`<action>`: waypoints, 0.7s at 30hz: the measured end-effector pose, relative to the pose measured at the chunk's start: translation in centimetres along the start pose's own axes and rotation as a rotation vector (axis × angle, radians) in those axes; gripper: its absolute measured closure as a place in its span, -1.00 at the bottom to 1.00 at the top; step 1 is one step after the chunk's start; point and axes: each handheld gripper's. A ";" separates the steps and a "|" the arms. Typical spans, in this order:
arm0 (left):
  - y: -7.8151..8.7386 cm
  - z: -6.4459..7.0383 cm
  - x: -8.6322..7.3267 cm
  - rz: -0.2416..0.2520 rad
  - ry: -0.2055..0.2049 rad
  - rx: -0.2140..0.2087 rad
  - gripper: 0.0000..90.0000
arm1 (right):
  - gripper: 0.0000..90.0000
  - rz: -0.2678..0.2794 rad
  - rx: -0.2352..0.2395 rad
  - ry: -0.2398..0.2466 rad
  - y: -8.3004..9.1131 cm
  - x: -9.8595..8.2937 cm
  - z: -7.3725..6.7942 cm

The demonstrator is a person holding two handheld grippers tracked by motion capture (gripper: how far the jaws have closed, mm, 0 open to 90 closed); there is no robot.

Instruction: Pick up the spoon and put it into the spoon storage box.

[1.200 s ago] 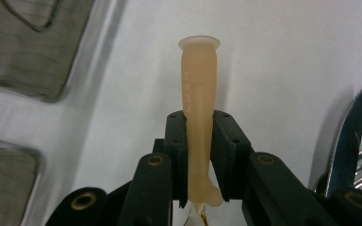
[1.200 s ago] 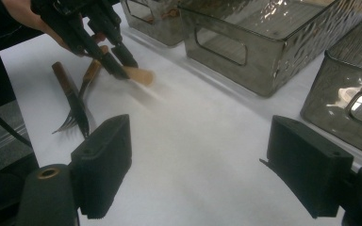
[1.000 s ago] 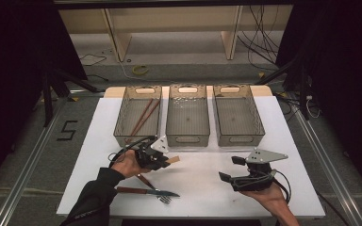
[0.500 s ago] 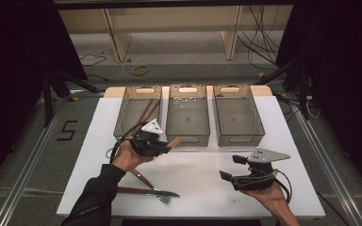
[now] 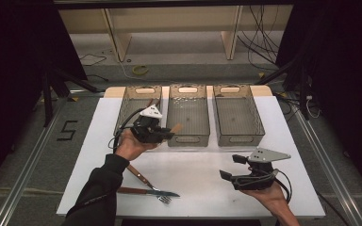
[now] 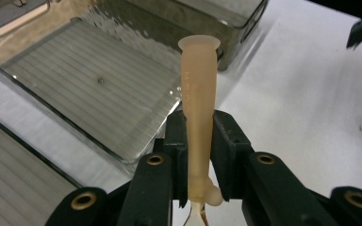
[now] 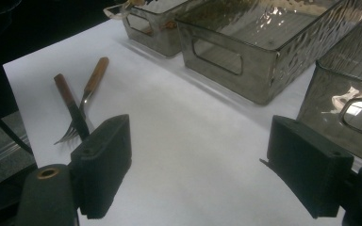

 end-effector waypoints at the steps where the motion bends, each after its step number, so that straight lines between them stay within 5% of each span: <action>1: -0.1 -0.2 0.2 0.007 0.005 -0.001 0.71 | -0.48 0.000 0.000 0.000 0.0 0.0 0.0; 21: -2.2 -3.5 4.0 0.077 0.081 0.049 0.71 | -0.49 0.014 0.007 -0.002 0.0 0.0 0.0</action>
Point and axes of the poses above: each handheld gripper's, and its own axes: y roughly backward along the jaws, x roughly out of its top, z roughly to its right, and after that the axes turned 9 degrees about -y, right-handed
